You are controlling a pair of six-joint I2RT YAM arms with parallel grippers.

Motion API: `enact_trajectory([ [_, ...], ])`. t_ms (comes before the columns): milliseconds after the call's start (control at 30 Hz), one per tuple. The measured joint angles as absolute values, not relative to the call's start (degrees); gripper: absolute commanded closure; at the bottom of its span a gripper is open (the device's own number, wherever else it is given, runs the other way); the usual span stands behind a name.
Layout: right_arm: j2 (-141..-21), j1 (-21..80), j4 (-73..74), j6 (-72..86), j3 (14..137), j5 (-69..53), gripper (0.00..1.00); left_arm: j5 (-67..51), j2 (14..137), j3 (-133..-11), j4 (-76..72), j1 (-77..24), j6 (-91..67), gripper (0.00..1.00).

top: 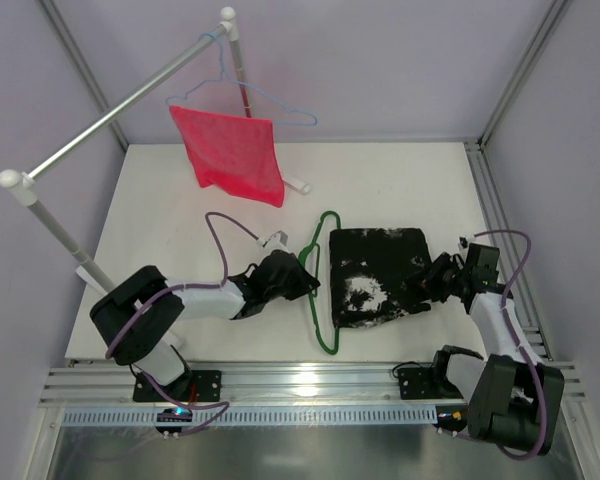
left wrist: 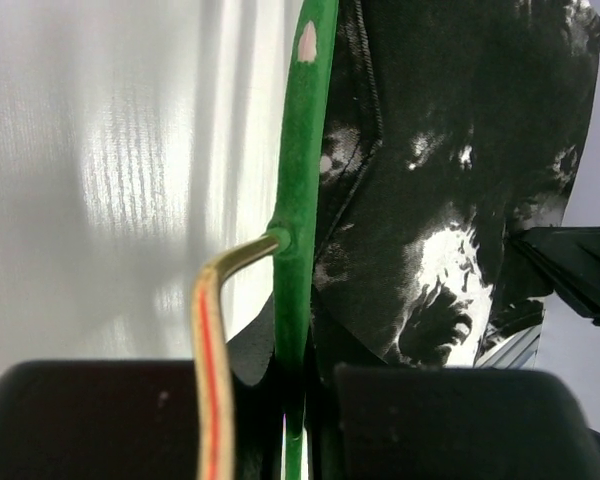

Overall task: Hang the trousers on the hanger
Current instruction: Place trousers on hanger

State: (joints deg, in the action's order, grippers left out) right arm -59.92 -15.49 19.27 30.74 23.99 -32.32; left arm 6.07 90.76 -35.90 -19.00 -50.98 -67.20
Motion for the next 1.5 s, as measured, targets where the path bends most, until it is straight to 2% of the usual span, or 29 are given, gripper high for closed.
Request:
enact_trajectory([
  [167, -53.15, -8.69, 22.31, 30.74, 29.32, -32.16, 0.82, 5.52, 90.56, -36.64, -18.46, -50.98, -66.76, 1.0],
  [367, -58.39, 11.05, 16.14, 33.95, 34.39, -34.63, 0.83, 5.13, 90.56, -36.64, -18.61, -50.87, -66.74, 0.99],
  [500, -62.57, 20.99, 9.3, 37.54, 29.54, -34.22, 0.83, 4.73, 90.41, -36.64, -19.07, -50.85, -65.91, 0.9],
  [633, -64.97, 22.92, 1.23, 42.11, 17.78, -32.34, 0.83, 4.29, 89.52, -36.62, -18.94, -50.85, -64.23, 0.78],
  [733, -66.78, 22.85, -1.28, 44.34, 14.26, -31.55, 0.84, 2.59, 88.82, -36.29, -18.55, -51.03, -62.37, 0.7],
  [900, -65.93, 23.16, -3.05, 46.06, 14.24, -29.89, 0.84, 1.39, 88.53, -35.7, -19.0, -51.72, -60.12, 0.68],
  [1067, -63.68, 23.14, -3.7, 47.0, 14.24, -27.44, 0.84, 1.21, 88.53, -35.64, -20.53, -53.39, -58.17, 0.74],
  [1133, -63.37, 23.14, -3.86, 47.05, 14.24, -26.63, 0.84, 1.34, 88.53, -35.64, -20.71, -53.74, -57.82, 0.84],
  [1200, -63.37, 23.16, -3.86, 47.11, 14.24, -26.11, 0.84, 1.96, 88.44, -35.64, -20.67, -54.06, -57.71, 1.0],
  [1367, -63.37, 23.16, -4.58, 47.16, 14.26, -25.98, 0.83, 5.37, 83.59, -35.88, -16.69, -55.2, -56.64, 1.0],
  [1500, -62.22, 23.64, -2.15, 46.63, 16.19, -26.76, 0.79, 8.4, 78.96, -41.76, -4.32, -55.72, -53.63, 1.0],
])
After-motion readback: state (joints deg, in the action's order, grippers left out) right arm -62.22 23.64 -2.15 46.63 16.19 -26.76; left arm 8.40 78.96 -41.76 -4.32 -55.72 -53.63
